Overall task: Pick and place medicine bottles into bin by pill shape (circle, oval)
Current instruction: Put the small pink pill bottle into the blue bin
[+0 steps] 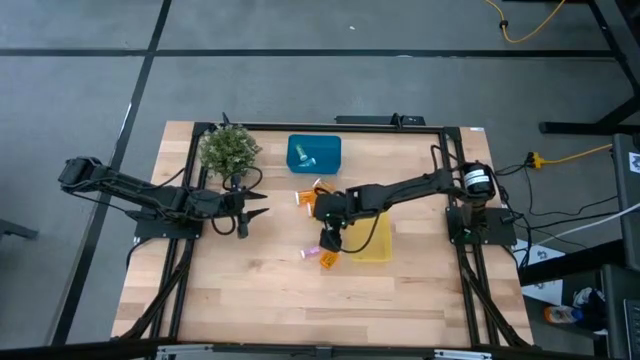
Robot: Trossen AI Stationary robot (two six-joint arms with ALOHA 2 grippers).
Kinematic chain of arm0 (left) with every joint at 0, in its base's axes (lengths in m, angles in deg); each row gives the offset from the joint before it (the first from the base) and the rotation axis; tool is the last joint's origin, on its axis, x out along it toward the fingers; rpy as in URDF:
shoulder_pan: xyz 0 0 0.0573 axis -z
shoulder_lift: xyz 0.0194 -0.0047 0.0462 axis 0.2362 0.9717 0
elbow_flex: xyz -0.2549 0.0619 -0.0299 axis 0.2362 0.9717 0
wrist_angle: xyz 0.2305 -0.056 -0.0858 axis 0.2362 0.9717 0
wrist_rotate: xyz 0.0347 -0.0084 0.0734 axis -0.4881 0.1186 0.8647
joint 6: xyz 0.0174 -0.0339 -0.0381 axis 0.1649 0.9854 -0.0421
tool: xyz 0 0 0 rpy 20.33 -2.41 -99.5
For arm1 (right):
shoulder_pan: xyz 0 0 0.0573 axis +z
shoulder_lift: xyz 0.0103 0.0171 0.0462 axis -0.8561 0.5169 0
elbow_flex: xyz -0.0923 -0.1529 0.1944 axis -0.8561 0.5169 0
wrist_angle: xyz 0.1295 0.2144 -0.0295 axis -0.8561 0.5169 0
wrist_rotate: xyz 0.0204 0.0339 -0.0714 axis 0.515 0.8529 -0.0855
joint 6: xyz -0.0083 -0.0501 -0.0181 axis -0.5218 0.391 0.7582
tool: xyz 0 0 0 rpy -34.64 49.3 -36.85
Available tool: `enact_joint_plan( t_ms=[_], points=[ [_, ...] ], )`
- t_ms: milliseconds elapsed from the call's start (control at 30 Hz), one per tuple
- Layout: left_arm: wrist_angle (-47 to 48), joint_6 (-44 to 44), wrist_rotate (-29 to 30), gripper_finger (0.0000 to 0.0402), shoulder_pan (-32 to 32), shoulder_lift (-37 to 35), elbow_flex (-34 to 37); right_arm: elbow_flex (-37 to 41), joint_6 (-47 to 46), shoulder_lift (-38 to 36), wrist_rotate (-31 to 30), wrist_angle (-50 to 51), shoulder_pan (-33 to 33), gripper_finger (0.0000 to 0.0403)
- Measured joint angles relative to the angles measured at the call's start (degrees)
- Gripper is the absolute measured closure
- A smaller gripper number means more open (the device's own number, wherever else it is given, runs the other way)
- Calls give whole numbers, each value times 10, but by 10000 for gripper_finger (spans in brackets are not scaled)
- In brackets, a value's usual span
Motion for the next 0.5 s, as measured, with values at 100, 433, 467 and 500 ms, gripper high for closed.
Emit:
enact_joint_plan(
  t_ms=[100,433,467,500],
  points=[
    [0,0,0,233,0,0,0,-11,42,-1,26,-14,14,130],
    [0,0,0,233,0,0,0,-14,101,30,70,-84,55,130],
    [0,0,1,233,0,0,0,-19,103,37,69,-82,55,130],
    [-1,0,0,233,0,0,0,-26,106,44,66,-86,55,130]
  ],
)
